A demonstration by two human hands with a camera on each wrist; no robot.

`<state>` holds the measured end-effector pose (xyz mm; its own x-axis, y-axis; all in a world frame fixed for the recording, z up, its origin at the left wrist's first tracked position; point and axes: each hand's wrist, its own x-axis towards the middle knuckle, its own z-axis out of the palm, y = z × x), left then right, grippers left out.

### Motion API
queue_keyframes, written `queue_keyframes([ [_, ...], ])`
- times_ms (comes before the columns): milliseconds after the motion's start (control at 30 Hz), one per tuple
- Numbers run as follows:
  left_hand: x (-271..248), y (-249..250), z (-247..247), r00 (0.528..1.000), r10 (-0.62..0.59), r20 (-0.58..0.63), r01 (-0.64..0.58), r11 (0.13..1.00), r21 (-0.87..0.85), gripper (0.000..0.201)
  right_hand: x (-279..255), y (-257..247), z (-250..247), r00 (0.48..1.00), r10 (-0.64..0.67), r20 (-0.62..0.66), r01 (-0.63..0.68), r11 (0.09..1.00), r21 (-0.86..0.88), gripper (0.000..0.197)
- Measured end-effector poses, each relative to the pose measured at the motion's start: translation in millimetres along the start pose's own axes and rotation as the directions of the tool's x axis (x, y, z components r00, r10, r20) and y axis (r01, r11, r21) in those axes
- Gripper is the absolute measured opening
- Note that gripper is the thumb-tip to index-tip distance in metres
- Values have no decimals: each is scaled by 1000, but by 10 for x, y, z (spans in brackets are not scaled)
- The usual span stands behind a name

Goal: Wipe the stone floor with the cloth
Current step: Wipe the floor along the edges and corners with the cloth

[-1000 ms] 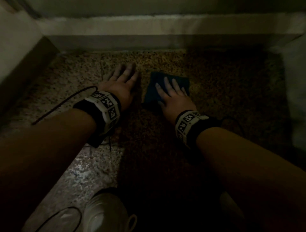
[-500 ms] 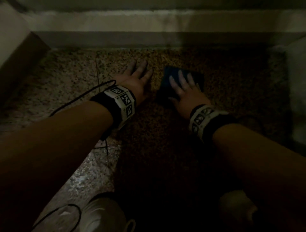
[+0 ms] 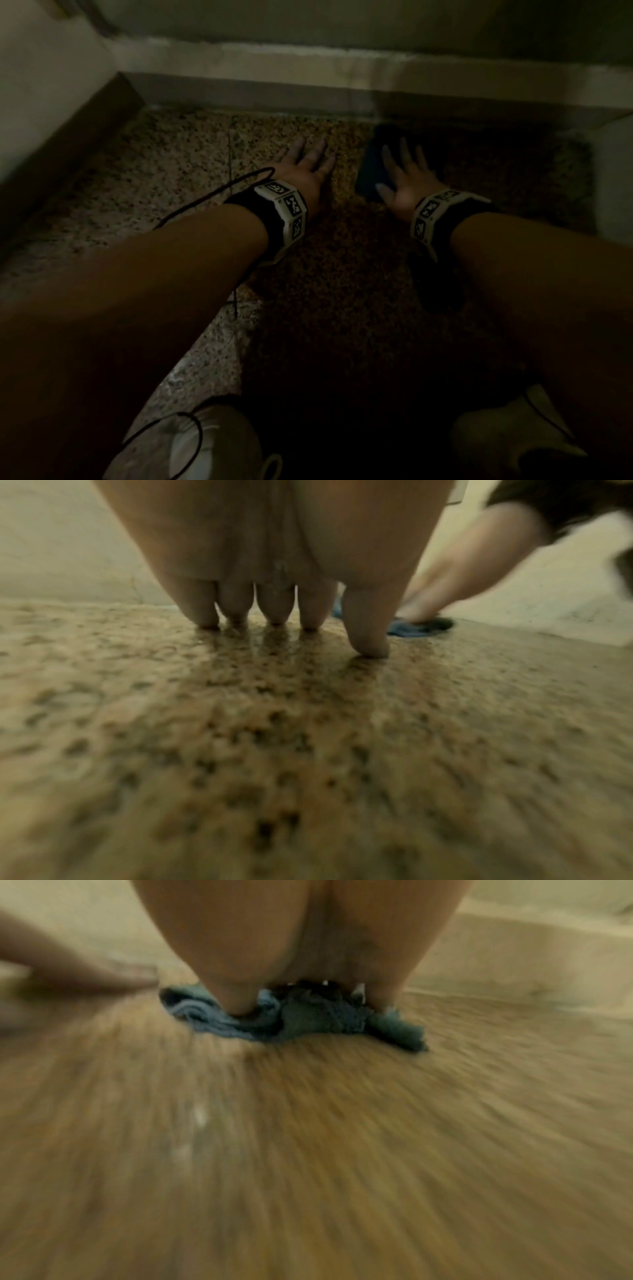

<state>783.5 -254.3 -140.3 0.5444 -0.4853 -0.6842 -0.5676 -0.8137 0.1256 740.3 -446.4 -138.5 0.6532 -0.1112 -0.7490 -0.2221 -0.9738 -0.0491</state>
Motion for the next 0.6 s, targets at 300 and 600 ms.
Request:
queue_keyframes([
  [300,10,327,-18,986,-149,70,151,988,-24,66,-488,366,481,990,111,92,-108,993,-41,65],
  [600,-17,490,26,965,-242,104,249,967,-59,85,-485,468,540,1000,12,7,-12,999,-37,69],
])
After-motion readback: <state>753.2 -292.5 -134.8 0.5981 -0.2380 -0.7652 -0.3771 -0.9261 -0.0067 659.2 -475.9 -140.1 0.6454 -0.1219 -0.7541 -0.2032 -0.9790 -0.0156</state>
